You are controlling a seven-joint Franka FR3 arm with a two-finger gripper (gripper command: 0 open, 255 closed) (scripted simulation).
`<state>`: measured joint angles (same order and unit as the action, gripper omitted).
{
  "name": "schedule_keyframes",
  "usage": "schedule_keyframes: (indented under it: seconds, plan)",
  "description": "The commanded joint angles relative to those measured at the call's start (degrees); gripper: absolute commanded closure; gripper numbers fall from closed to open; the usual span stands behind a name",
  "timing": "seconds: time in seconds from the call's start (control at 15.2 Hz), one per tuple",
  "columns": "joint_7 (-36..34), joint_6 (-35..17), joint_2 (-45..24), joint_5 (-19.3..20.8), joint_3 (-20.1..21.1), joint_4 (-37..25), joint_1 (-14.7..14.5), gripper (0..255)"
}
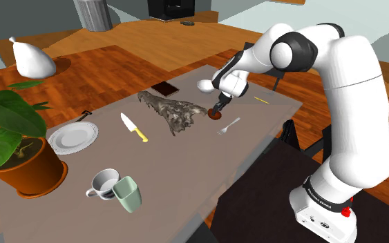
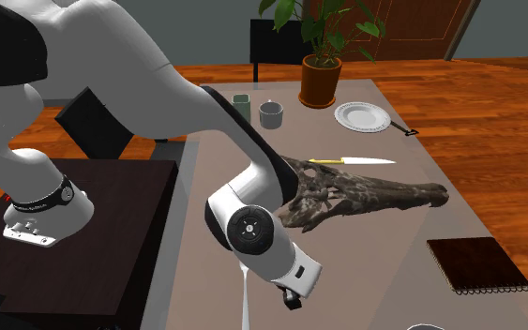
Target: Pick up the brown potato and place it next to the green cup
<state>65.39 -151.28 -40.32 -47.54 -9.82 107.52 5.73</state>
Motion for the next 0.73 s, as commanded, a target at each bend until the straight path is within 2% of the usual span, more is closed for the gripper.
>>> schedule_keyframes:
  seconds: [0.0,0.2,0.26,0.66]
  plan:
    - [-0.02,-0.02,-0.09,-0.01,0.02,-0.09,-0.01,0]
    - [-0.02,-0.02,-0.08,-0.01,0.02,-0.08,-0.01,0]
    - [-0.02,-0.02,-0.08,-0.01,0.02,-0.08,-0.01,255]
    - [-0.02,-0.02,-0.07,-0.01,0.02,-0.07,-0.01,255]
